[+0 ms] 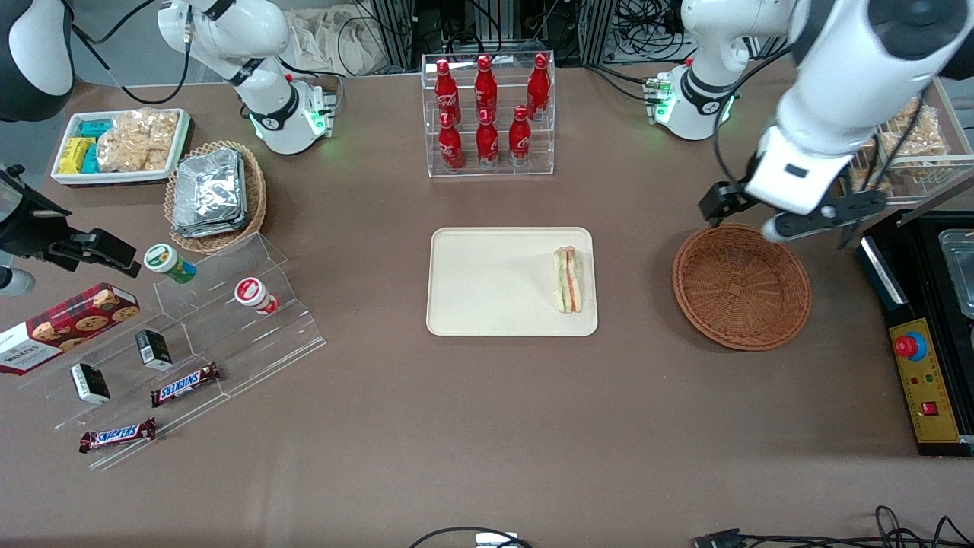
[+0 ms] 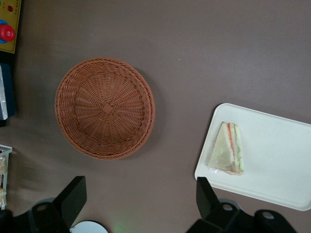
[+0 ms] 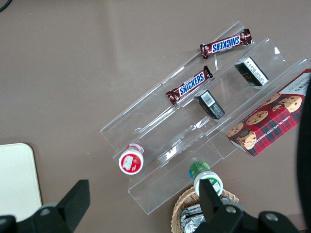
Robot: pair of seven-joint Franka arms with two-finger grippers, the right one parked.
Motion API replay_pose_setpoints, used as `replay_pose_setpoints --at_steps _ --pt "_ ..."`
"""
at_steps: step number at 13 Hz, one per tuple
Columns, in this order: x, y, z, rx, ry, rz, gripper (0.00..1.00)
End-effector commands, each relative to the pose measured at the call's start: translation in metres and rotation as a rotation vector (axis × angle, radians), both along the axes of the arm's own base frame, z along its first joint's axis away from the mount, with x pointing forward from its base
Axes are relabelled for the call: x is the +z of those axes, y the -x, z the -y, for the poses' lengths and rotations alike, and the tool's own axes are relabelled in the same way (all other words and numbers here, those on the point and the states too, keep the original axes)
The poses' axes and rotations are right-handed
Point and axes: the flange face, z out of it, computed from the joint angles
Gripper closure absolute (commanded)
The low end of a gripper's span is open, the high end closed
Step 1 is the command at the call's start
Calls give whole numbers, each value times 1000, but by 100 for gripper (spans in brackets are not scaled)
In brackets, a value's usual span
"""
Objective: Place sandwich from basket to tray
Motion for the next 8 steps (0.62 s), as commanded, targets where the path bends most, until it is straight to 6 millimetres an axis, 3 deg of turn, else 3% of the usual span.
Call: replay_pose_setpoints --at_steps 1,7,8 --pt "17 11 -45 -72 41 1 0" --pt "19 6 -108 -117 89 0 0" --pt "19 6 -111 -117 89 0 0"
